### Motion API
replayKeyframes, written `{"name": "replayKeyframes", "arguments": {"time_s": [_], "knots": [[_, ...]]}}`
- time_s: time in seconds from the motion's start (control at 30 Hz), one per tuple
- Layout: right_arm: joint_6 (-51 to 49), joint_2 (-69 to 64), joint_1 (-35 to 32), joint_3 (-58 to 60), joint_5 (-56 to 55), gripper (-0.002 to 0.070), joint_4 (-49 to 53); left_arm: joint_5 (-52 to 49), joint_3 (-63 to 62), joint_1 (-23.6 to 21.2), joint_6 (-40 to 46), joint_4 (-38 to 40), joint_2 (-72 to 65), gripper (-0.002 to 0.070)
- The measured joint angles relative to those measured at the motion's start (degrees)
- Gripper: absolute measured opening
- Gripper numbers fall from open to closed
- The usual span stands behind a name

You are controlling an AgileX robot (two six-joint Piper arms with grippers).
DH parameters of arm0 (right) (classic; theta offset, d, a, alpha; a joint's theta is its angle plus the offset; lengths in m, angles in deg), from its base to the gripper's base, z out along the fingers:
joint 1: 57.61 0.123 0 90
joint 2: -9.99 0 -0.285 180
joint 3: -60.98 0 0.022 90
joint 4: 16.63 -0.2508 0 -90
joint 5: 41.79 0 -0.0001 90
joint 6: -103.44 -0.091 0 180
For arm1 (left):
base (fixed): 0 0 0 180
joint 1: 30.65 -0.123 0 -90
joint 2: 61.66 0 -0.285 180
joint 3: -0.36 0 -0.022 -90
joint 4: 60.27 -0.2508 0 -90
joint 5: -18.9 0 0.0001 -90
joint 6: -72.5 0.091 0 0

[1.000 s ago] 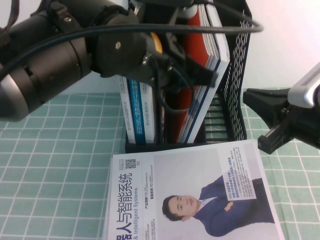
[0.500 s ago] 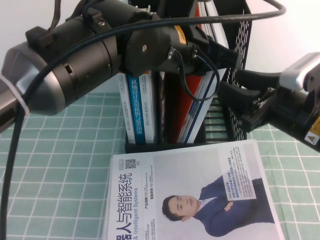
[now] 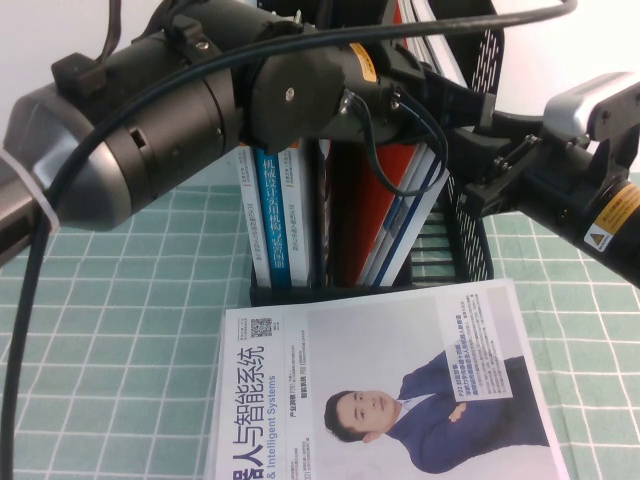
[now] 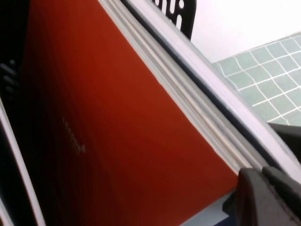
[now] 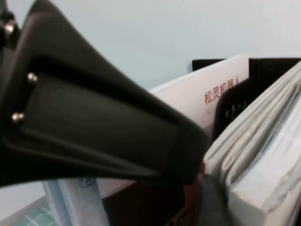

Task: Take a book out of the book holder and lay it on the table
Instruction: Pick up the right side book from the book shelf

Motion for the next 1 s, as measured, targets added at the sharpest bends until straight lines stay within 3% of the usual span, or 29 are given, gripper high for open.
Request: {"name": "replayKeyframes", "arguments": {"time_s": [1.0], "knots": [[3.53,5.26,-3.7,7.37,1.02,0.037,-1.11,-0.51,0.0,0.37,0.53,10.49,0.0,-0.0001]]}}
